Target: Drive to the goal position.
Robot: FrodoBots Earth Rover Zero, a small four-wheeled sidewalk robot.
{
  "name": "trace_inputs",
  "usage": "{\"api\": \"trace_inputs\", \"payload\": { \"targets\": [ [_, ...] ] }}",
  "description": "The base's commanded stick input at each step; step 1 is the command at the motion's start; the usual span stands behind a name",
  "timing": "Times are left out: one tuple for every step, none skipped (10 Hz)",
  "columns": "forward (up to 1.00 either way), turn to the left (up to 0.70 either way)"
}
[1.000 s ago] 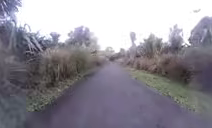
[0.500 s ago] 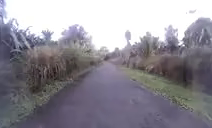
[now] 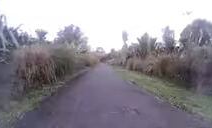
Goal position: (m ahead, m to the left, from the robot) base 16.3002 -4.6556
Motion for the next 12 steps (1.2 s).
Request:
{"api": "trace_inputs", "payload": {
  "targets": [
    [0.7,0.0],
    [0.7,0.0],
    [0.7,0.0],
    [0.7,0.0],
    [0.7,0.0],
    [0.7,0.0],
    [0.7,0.0],
    [0.7,0.0],
    [0.7,0.0],
    [0.7,0.0],
    [0.7,0.0],
    [0.7,-0.35]
  ]
}}
